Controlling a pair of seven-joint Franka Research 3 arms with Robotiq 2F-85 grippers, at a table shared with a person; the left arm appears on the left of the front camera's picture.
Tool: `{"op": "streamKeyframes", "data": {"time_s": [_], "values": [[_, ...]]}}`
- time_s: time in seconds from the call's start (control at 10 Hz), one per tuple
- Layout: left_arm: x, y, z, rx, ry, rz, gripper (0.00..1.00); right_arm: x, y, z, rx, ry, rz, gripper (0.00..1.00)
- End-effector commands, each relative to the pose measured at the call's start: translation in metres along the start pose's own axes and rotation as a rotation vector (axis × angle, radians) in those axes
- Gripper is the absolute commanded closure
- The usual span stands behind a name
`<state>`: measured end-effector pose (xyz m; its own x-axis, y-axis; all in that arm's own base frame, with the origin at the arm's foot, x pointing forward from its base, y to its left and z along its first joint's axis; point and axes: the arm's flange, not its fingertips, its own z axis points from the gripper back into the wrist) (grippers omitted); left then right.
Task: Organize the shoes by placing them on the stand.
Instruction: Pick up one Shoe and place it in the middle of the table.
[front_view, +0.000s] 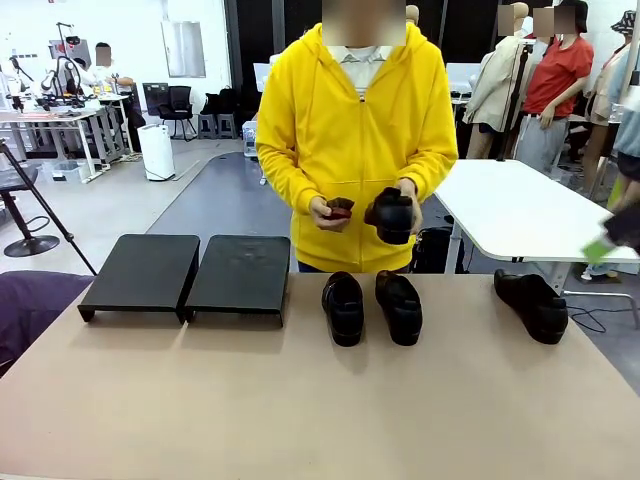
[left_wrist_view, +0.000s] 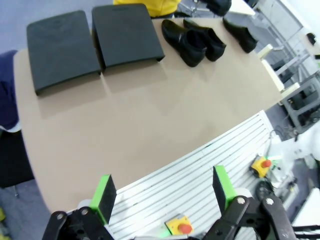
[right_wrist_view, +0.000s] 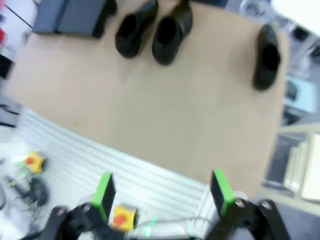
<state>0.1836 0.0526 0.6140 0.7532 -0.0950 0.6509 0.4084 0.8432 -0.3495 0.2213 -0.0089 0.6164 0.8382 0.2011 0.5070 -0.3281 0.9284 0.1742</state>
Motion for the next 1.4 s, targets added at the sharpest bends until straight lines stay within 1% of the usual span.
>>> {"op": "streamKeyframes", "data": {"time_s": [0.0, 0.1, 0.2, 0.3, 0.4, 0.5, 0.8, 1.0, 1.1, 1.2, 1.3], "values": [[-0.001, 0.000, 0.002, -0.018, -0.003, -0.010, 0.00, -0.045, -0.026, 0.021, 0.007, 0.026, -0.044, 0.00], [-0.001, 0.000, 0.002, -0.018, -0.003, -0.010, 0.00, -0.069, -0.042, 0.033, 0.031, 0.054, -0.038, 0.00], [-0.001, 0.000, 0.002, -0.018, -0.003, -0.010, 0.00, -0.088, -0.053, 0.043, 0.052, 0.046, -0.051, 0.00], [-0.001, 0.000, 0.002, -0.018, -0.003, -0.010, 0.00, -0.105, -0.067, 0.048, 0.062, 0.013, -0.109, 0.00], [-0.001, 0.000, 0.002, -0.018, -0.003, -0.010, 0.00, -0.108, -0.069, 0.044, 0.064, 0.002, -0.134, 0.00], [-0.001, 0.000, 0.002, -0.018, -0.003, -0.010, 0.00, -0.099, -0.064, 0.034, 0.063, -0.005, -0.133, 0.00], [-0.001, 0.000, 0.002, -0.018, -0.003, -0.010, 0.00, -0.046, -0.040, 0.005, 0.010, 0.001, -0.123, 0.00], [-0.001, 0.000, 0.002, -0.018, -0.003, -0.010, 0.00, 0.002, -0.003, -0.036, 0.000, 0.069, -0.127, 0.00], [-0.001, 0.000, 0.002, -0.018, -0.003, -0.010, 0.00, 0.027, 0.017, -0.062, -0.025, 0.087, -0.193, 0.00], [-0.001, 0.000, 0.002, -0.018, -0.003, -0.010, 0.00, 0.050, 0.037, -0.089, -0.041, 0.084, -0.210, 0.00], [-0.001, 0.000, 0.002, -0.018, -0.003, -0.010, 0.00, 0.070, 0.053, -0.118, -0.161, 0.027, -0.267, 0.00]]}}
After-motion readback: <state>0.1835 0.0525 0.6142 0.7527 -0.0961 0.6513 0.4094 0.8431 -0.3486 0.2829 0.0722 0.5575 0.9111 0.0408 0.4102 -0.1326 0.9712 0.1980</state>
